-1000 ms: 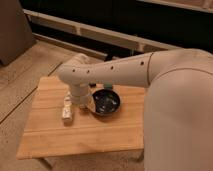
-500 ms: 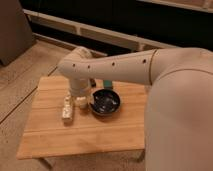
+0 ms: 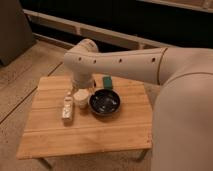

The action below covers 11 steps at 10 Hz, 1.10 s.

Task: Place the pepper on the white sponge

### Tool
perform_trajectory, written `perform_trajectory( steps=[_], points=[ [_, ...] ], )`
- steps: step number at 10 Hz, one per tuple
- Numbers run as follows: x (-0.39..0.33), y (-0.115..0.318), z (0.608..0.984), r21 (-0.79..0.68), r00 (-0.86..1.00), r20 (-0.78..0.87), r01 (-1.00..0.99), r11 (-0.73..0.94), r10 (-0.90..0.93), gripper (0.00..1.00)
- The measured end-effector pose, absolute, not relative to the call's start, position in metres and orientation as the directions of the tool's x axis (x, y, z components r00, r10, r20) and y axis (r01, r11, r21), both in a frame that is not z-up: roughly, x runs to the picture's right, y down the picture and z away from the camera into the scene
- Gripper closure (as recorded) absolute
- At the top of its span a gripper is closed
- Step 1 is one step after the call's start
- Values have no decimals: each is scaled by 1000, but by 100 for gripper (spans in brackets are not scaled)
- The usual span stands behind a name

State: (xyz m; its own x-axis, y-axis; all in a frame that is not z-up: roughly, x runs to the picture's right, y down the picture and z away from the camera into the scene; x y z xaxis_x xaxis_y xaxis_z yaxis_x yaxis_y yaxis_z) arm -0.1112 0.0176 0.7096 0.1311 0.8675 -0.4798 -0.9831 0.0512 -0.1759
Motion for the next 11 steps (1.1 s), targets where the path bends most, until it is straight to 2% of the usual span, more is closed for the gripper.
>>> perform_trajectory(
  steps=[1, 3, 6, 11],
  points=[
    [-110, 18, 711, -172, 129, -482, -984, 51, 866, 35],
    [-96, 2, 740, -98, 105, -479, -993, 65, 871, 35],
    [-72, -53, 799, -4, 114, -433, -992, 124, 894, 35],
    [-109, -95, 862, -137, 168, -382, -983, 124, 909, 35]
  ],
)
